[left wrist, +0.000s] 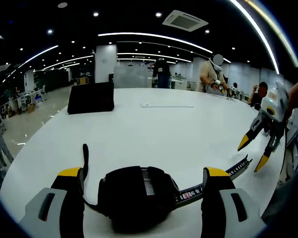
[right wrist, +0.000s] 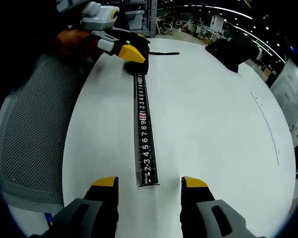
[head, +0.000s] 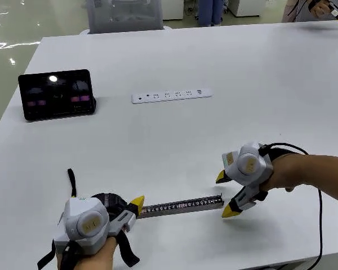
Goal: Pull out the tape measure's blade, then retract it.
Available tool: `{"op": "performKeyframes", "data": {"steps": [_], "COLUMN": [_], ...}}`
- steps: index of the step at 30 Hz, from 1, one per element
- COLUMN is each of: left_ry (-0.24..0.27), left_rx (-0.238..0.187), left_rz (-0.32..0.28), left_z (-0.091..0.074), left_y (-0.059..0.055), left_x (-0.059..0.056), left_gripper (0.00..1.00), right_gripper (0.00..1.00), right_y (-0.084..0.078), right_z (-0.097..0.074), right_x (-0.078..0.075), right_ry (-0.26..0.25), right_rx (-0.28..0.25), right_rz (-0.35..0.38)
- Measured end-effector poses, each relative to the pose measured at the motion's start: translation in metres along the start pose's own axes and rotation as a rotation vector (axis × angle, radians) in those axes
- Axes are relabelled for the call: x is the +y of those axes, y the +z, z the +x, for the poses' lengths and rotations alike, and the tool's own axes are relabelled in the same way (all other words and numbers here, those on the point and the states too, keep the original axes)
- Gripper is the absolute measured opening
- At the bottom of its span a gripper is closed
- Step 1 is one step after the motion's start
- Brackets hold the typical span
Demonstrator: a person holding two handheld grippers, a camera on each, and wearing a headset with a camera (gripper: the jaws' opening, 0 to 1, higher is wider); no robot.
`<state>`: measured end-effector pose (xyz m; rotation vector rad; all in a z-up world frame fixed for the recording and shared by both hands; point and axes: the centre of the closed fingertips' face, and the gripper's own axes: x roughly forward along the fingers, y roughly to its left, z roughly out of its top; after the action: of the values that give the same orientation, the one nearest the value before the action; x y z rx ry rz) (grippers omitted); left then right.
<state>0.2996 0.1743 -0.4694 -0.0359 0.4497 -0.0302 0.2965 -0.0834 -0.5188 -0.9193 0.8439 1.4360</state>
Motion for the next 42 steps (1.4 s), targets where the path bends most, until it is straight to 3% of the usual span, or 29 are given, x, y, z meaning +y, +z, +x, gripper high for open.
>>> {"op": "performKeyframes", "data": {"steps": [5, 15, 24, 28, 34, 42], "left_ry": [-0.002, 0.013, 0.014, 0.014, -0.001, 0.009], "left_rx": [-0.002, 0.012, 0.024, 0.03, 0.056, 0.095], "left_rz": [-0.006, -0.014, -0.024, -0.02, -0.021, 0.018], "left_z": [0.0, -0.001, 0.001, 0.002, 0.002, 0.002], "left_y": [0.003, -0.002, -0.007, -0.009, -0.012, -0.017], "left_x": [0.0, 0.006, 0.008, 0.008, 0.005, 0.008], "left_gripper": [0.97, 0.97, 0.91, 0.82, 0.67, 0.64], "right_gripper": [0.36, 0.16, 0.11, 0.11, 0.11, 0.11], "right_y": [0.0, -0.003, -0.003, -0.003, -0.004, -0.004], "right_z": [0.0, 0.005, 0.007, 0.007, 0.007, 0.007], "right_x": [0.001, 0.003, 0.004, 0.003, 0.003, 0.002], "right_ry": [0.008, 0.017, 0.023, 0.028, 0.02, 0.02], "right_rx": [0.008, 0.022, 0.027, 0.028, 0.034, 0.05], "right_rz": [-0.002, -0.018, -0.053, -0.003, 0.017, 0.044]}}
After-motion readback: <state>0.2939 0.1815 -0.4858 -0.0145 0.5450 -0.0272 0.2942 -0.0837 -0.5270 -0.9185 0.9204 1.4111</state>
